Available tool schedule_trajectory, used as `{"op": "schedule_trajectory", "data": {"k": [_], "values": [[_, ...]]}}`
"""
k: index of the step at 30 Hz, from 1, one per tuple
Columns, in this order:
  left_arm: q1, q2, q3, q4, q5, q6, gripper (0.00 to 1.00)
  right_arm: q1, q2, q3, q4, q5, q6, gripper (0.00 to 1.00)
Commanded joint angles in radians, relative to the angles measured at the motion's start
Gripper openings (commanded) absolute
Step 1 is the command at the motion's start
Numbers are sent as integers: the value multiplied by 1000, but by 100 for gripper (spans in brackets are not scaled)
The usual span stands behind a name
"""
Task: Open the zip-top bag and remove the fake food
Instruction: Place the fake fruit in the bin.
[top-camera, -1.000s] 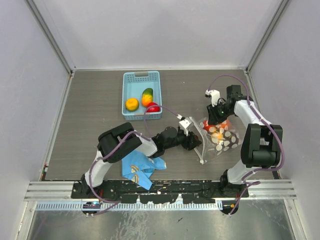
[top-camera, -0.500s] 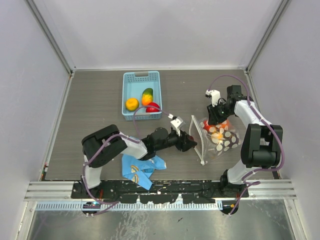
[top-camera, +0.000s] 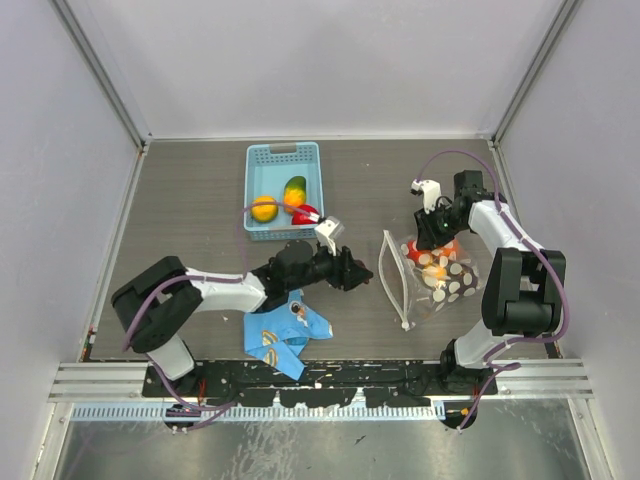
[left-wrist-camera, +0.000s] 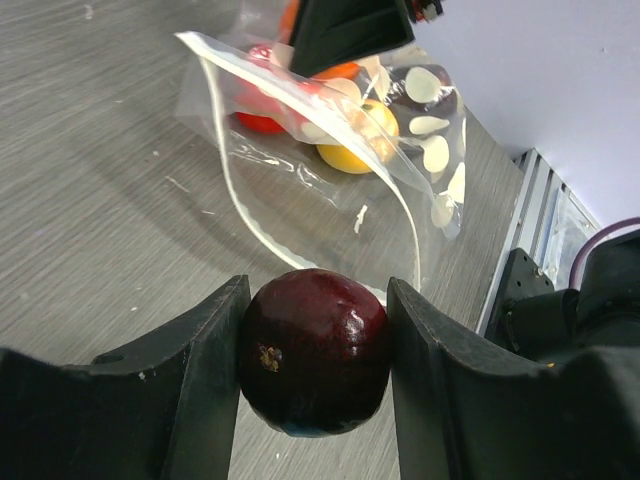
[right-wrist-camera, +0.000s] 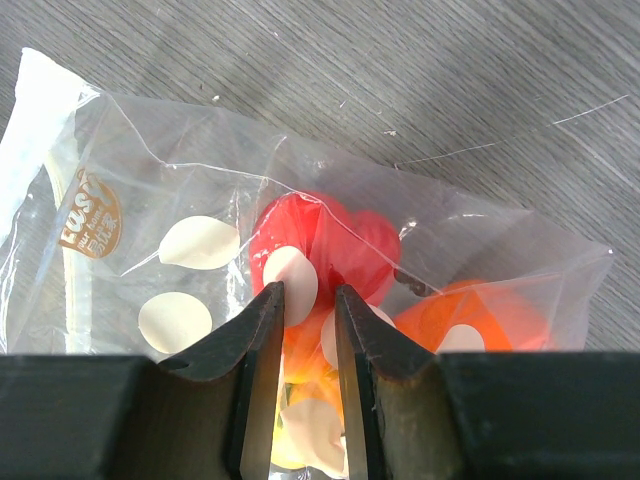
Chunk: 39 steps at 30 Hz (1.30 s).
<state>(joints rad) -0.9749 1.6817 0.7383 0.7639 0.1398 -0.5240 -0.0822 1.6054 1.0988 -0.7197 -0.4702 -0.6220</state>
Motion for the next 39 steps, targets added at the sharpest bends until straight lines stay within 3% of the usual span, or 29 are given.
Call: {"op": "schedule_trajectory", "data": {"k": [1,20,39], "values": [[51,-98,-3,-116,45,-36,16,-8,16,-40,-60,77,-7,33],[301,-307,102,-546,99,62,19,-9,29,-39,-58,83,-7,32],[526,-169,320,-674,97,165,20,-10,33,-43,-57,92,-7,32]]}}
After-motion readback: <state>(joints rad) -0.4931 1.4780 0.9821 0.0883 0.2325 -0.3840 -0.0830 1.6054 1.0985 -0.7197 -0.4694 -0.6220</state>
